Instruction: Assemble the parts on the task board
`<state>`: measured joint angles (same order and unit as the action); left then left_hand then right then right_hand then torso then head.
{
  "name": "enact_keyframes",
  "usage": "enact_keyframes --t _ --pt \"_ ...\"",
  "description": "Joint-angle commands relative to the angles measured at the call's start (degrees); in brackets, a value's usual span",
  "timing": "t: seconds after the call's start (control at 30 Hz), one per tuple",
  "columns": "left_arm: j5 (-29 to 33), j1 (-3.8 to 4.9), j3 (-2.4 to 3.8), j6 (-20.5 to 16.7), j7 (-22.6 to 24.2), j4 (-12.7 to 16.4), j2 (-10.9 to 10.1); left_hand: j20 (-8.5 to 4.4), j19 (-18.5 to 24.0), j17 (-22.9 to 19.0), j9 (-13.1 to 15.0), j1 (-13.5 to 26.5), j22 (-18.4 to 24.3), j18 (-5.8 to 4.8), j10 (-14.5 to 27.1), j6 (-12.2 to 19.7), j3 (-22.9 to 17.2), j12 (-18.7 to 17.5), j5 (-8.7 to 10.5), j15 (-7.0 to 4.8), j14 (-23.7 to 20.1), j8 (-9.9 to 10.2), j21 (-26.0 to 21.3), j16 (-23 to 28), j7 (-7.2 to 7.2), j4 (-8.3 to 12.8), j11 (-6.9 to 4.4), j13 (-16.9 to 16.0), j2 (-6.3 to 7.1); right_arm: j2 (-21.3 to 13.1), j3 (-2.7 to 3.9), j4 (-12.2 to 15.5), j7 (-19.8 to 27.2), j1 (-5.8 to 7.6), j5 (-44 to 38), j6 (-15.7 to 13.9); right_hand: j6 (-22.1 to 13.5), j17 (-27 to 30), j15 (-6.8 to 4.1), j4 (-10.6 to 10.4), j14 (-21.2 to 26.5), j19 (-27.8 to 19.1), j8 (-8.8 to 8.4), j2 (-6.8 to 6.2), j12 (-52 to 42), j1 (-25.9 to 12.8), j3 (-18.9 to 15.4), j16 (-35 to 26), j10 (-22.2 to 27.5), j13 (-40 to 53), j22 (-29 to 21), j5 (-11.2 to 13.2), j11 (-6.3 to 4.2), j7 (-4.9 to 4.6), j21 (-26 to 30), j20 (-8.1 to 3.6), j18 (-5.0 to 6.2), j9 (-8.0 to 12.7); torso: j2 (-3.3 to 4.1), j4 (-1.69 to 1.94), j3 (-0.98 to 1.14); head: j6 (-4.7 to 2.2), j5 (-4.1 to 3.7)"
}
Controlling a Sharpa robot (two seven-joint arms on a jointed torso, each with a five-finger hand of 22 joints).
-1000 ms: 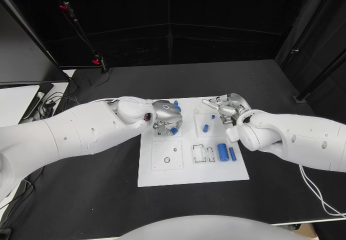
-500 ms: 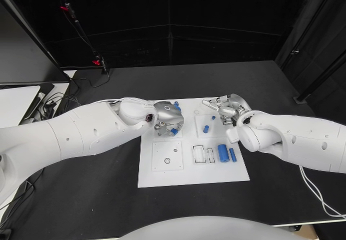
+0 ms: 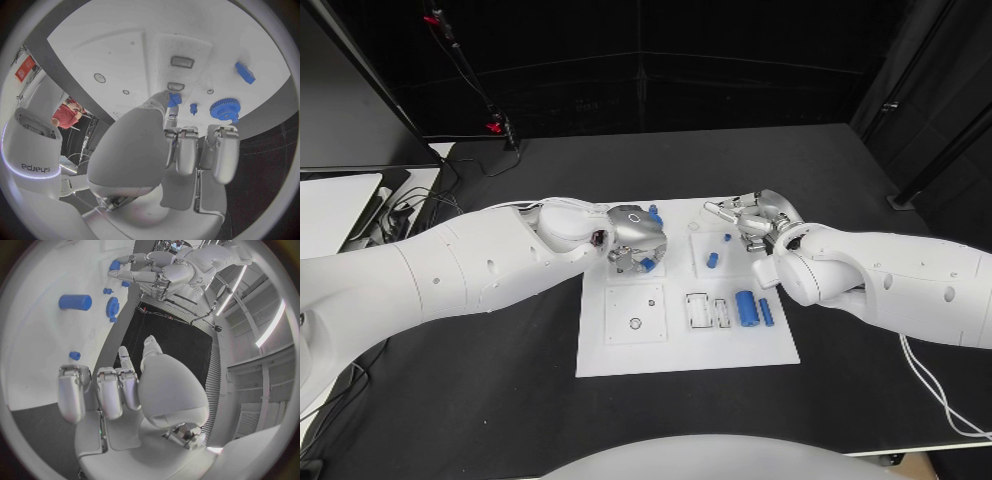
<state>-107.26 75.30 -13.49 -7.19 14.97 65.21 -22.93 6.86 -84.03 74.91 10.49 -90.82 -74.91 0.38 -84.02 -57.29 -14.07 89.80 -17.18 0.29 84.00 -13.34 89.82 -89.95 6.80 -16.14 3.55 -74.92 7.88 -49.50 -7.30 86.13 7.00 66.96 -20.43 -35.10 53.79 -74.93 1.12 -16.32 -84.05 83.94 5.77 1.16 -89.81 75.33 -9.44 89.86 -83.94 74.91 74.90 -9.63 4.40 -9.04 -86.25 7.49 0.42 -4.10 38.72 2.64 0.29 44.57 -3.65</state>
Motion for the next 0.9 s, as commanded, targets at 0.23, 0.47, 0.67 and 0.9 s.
enact_keyframes --t 0.23,0.47,0.67,0.9 --pt "0.86 -0.17 -0.07 -4.56 2.27 0.07 -0.56 0.25 -5.97 15.09 0.30 0.23 -15.09 -0.38 -5.98 -0.96 -0.48 0.20 -0.37 -0.58 6.00 -0.35 0.18 -0.05 -0.24 -0.23 -0.41 -15.08 -0.95 0.04 0.02 0.02 0.41 0.08 -0.07 0.22 0.49 -15.07 0.47 0.02 -5.95 2.55 0.32 0.75 -0.19 0.09 -0.39 0.14 -6.06 15.09 12.97 -0.39 0.42 0.07 0.23 0.42 0.90 0.06 0.05 0.05 0.01 -0.33 -0.04" --pt "1.80 -0.20 -0.07 -12.03 4.26 0.72 -1.57 0.20 -5.97 15.09 0.33 0.80 -15.09 -0.38 -5.98 -1.54 -0.68 0.20 -0.41 -0.68 6.00 -0.35 0.18 -0.05 -0.42 -0.37 -0.55 -15.08 -0.97 0.01 0.02 -0.07 0.48 0.07 -0.07 0.20 0.49 -15.07 0.47 0.02 -5.95 2.55 0.32 0.75 -0.19 0.09 -0.39 0.14 -6.06 15.09 12.97 -0.39 0.42 0.07 0.23 0.42 0.90 0.06 0.06 0.07 0.00 -0.47 -0.05" --pt "6.52 -0.19 -0.07 -18.17 6.12 1.70 -2.86 0.17 -5.97 15.09 0.39 0.83 -15.09 -0.38 -5.98 -2.14 -0.95 0.20 -0.53 -0.80 6.00 -0.41 0.18 -0.05 -0.64 -0.26 -0.74 -15.08 -0.98 0.00 0.02 -0.19 0.55 0.06 -0.07 0.24 0.52 -15.07 0.47 0.02 -5.95 2.54 0.33 0.78 -0.19 0.10 -0.41 0.14 -6.06 15.09 12.96 -0.40 0.42 0.08 0.24 0.42 0.91 0.06 0.04 0.13 0.03 -0.46 -0.06" --pt "13.21 -0.18 -0.07 -20.73 6.81 3.10 -4.47 0.14 -5.97 15.09 0.42 0.88 -15.09 -0.38 -5.98 -2.40 -1.02 0.20 -0.56 -0.85 6.00 -0.43 0.18 -0.05 -0.70 -0.26 -0.80 -15.08 -0.95 0.07 0.02 -0.25 0.63 0.02 -0.02 0.49 0.54 -15.07 0.47 0.02 -5.95 2.53 0.35 0.80 -0.19 0.10 -0.43 0.14 -6.06 15.09 12.96 -0.40 0.41 0.09 0.25 0.42 0.91 0.05 0.08 0.07 -0.02 -0.54 0.03"
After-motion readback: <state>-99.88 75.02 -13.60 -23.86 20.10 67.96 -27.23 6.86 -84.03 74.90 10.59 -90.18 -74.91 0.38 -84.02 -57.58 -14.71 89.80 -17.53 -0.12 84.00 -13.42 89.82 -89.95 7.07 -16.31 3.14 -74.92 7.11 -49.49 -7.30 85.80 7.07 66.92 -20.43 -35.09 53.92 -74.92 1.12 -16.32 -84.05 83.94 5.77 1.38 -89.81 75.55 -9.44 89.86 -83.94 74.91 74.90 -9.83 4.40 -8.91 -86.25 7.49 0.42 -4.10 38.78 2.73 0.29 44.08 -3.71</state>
